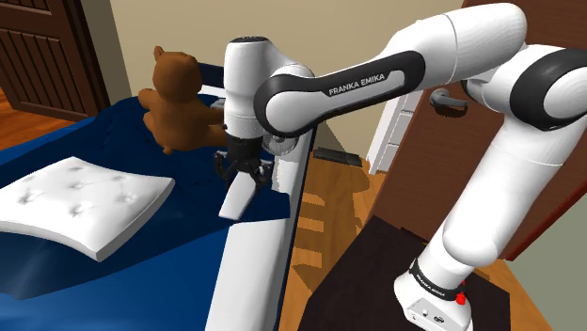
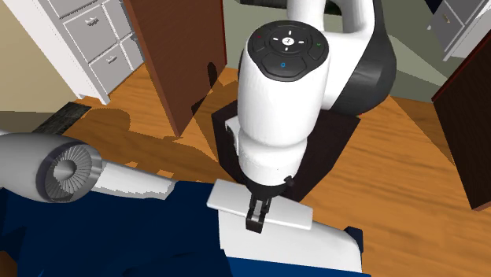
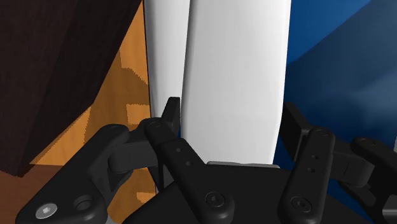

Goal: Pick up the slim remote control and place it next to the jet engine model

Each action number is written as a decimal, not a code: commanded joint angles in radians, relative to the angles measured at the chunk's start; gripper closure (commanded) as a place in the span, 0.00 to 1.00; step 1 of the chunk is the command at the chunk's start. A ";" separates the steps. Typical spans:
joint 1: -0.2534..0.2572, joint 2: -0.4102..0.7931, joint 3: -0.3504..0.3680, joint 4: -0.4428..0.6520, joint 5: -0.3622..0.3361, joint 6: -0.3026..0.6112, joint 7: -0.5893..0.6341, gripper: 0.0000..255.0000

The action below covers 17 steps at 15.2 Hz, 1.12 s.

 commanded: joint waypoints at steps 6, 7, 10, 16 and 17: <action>-0.003 -0.022 0.000 0.073 0.017 -0.090 -0.012 1.00; -0.003 -0.025 0.000 0.083 0.018 -0.102 -0.013 1.00; -0.039 -0.022 -0.032 0.087 0.018 -0.103 -0.082 1.00; -0.107 0.012 -0.094 0.126 0.003 -0.111 -0.207 1.00; -0.117 0.021 -0.104 0.137 -0.002 -0.113 -0.227 1.00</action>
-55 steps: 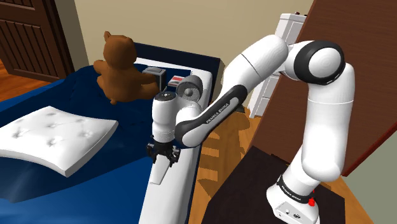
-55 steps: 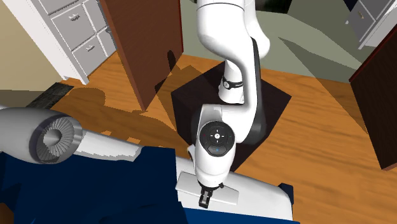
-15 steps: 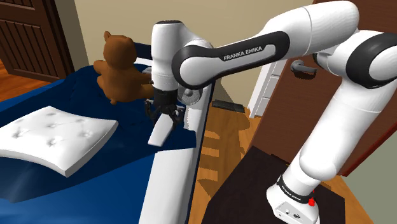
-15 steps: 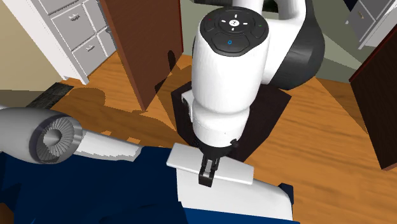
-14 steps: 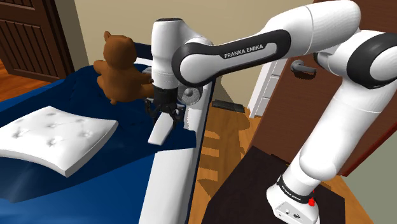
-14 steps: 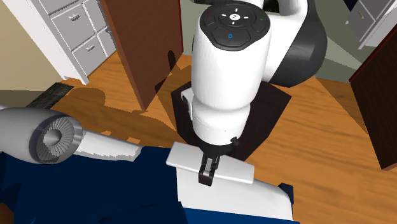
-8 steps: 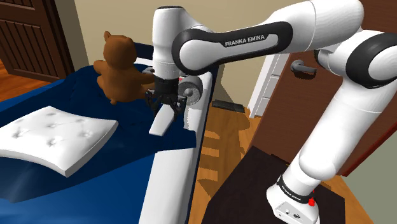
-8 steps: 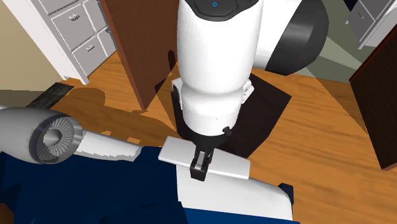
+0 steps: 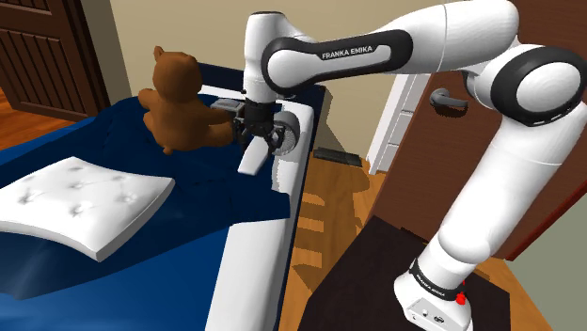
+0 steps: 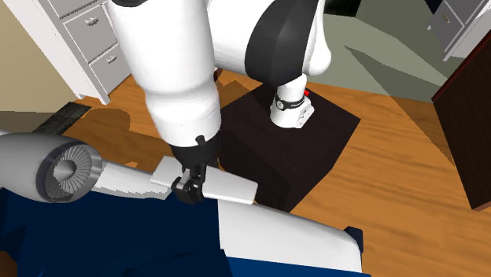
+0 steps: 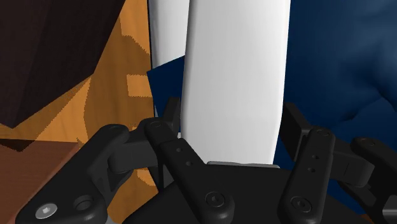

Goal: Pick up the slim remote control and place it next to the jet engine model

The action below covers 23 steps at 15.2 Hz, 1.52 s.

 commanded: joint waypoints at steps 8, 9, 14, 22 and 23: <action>-0.084 0.122 -0.080 0.153 -0.052 -0.041 -0.161 1.00; -0.092 0.140 -0.089 0.176 -0.059 -0.048 -0.177 1.00; -0.125 0.241 -0.127 0.314 -0.093 -0.090 -0.255 1.00; -0.148 0.459 -0.181 0.641 -0.150 -0.204 -0.371 1.00; -0.150 0.457 -0.181 0.625 -0.150 -0.189 -0.370 1.00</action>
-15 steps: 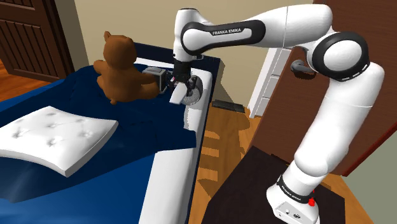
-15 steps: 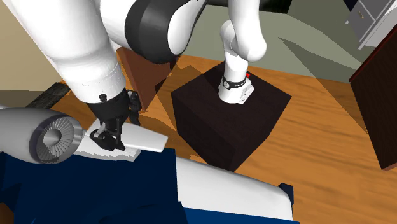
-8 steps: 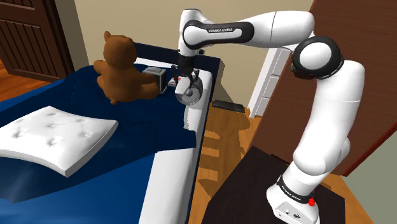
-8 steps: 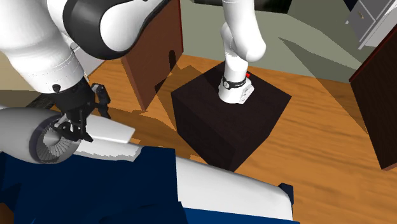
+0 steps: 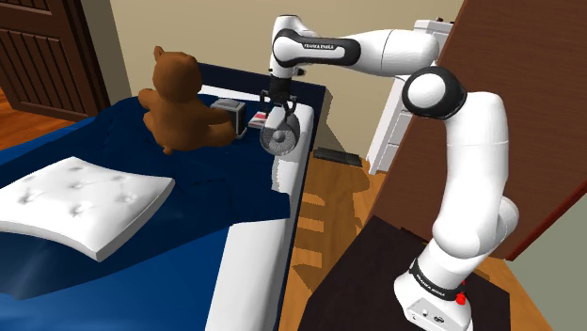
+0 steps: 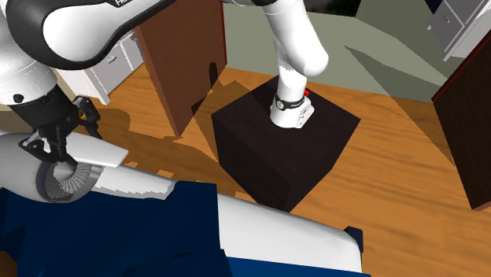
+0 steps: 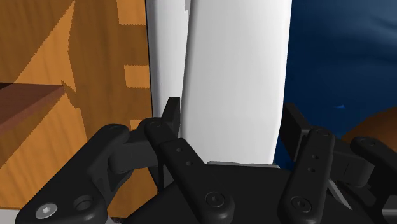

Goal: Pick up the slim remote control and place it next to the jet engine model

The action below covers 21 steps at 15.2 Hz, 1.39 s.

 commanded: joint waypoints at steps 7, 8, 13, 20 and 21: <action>-0.012 0.015 -0.006 -0.073 -0.006 0.087 -0.003 1.00; -0.013 0.016 -0.006 -0.085 -0.006 0.100 -0.002 1.00; -0.018 0.023 -0.009 -0.142 -0.011 0.162 0.003 1.00; -0.020 0.044 -0.015 -0.205 -0.021 0.245 0.011 1.00; -0.021 0.048 -0.016 -0.213 -0.023 0.256 0.012 1.00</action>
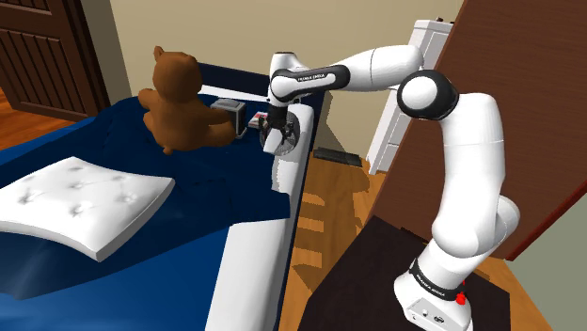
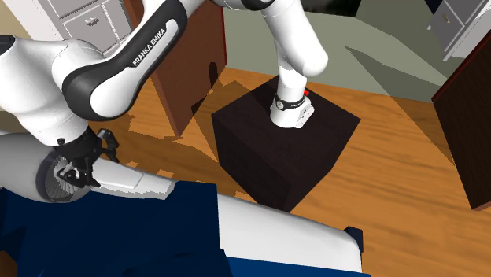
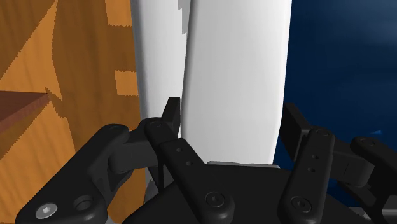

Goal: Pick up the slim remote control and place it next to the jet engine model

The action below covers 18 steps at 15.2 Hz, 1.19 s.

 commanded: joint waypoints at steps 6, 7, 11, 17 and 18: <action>0.001 0.030 -0.008 -0.049 -0.014 0.078 0.010 1.00; 0.002 0.035 -0.009 -0.054 -0.016 0.088 0.011 1.00; 0.004 0.057 -0.015 -0.075 -0.025 0.129 0.017 1.00; 0.008 0.095 -0.026 -0.097 -0.040 0.188 0.026 1.00; 0.009 0.102 -0.027 -0.100 -0.043 0.198 0.028 1.00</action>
